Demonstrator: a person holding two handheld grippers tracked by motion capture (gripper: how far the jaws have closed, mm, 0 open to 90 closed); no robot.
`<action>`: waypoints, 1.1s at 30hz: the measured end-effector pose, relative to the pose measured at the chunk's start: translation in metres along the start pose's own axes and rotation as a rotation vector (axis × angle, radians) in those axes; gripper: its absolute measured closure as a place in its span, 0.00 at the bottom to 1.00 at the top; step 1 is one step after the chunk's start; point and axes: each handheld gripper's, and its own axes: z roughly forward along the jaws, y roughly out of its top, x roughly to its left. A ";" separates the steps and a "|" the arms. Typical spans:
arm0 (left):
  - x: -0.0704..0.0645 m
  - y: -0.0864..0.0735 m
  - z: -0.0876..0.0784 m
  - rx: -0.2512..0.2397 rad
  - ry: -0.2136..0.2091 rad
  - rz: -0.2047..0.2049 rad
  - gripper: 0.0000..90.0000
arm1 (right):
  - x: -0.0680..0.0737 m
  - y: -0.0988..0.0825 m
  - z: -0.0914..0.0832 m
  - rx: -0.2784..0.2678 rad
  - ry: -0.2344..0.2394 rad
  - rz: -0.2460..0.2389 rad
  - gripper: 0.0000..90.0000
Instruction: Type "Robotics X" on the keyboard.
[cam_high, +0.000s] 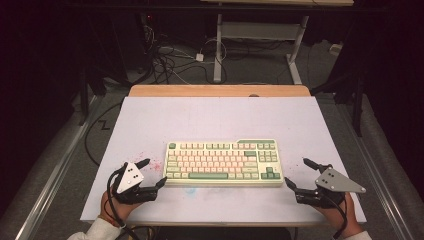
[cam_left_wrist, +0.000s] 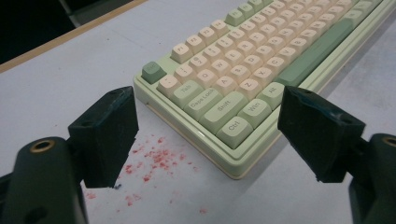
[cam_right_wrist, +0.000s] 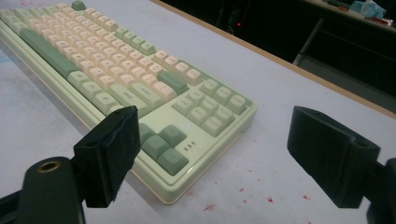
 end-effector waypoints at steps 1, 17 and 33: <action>0.000 0.000 0.000 0.000 0.000 0.001 0.22 | 0.000 0.000 0.000 0.002 0.000 -0.001 0.20; -0.001 0.001 -0.005 -0.004 0.000 0.006 0.22 | 0.003 0.004 -0.002 -0.004 0.008 -0.012 0.21; 0.004 0.016 -0.005 -0.027 0.000 0.005 0.22 | 0.005 0.027 0.009 -0.029 0.034 -0.029 0.24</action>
